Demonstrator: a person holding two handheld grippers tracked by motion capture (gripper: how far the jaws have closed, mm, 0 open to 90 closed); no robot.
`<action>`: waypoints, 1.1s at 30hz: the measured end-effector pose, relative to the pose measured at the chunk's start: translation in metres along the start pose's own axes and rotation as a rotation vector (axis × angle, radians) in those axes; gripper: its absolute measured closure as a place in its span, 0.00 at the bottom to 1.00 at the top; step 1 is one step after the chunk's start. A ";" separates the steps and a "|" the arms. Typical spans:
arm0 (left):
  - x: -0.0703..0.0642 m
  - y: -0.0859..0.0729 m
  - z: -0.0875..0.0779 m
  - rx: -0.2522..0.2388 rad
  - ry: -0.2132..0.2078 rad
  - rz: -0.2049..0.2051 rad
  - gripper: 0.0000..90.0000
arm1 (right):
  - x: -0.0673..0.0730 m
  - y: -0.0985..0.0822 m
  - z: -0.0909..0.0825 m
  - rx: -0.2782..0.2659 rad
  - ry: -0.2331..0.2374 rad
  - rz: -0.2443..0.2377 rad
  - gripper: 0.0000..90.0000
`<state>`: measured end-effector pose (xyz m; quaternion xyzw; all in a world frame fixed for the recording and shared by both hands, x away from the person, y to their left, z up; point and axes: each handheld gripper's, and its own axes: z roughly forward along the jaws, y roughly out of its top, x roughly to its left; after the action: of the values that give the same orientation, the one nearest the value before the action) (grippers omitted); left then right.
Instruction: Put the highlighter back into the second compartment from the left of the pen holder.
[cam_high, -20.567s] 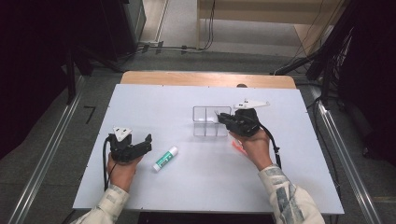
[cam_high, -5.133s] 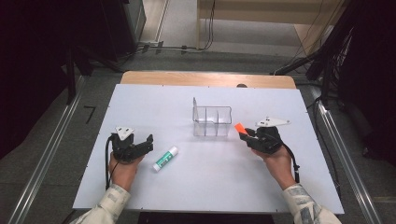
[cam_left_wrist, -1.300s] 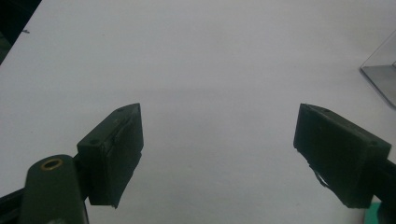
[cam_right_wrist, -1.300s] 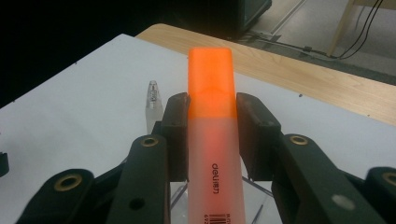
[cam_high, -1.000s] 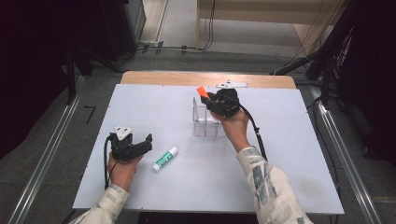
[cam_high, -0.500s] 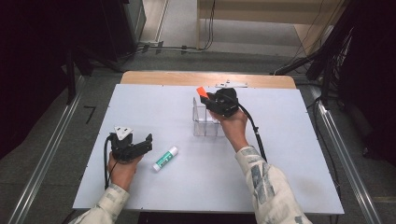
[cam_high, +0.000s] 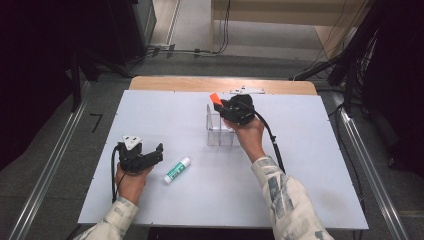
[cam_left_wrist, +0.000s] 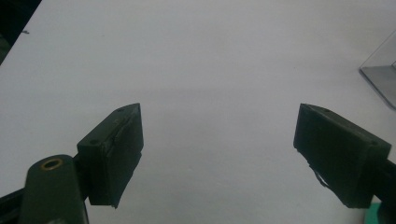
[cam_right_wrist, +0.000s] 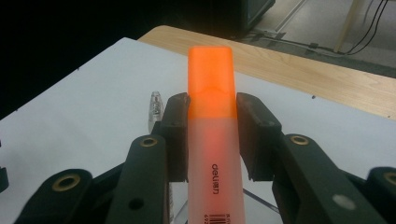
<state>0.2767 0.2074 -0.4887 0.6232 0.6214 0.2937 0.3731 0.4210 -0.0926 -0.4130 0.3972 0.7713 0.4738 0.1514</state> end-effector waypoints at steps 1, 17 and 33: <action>0.000 0.000 0.000 0.001 0.000 0.001 0.18 | 0.000 0.000 0.000 -0.001 0.000 0.002 0.71; 0.000 0.000 0.000 0.002 0.001 0.002 0.18 | -0.001 0.000 0.000 -0.003 0.005 0.010 0.71; 0.001 0.000 0.000 0.000 0.001 0.000 0.18 | -0.002 -0.010 -0.010 -0.001 0.015 0.006 0.71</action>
<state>0.2763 0.2080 -0.4885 0.6232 0.6215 0.2938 0.3729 0.4115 -0.1027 -0.4168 0.3957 0.7711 0.4776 0.1443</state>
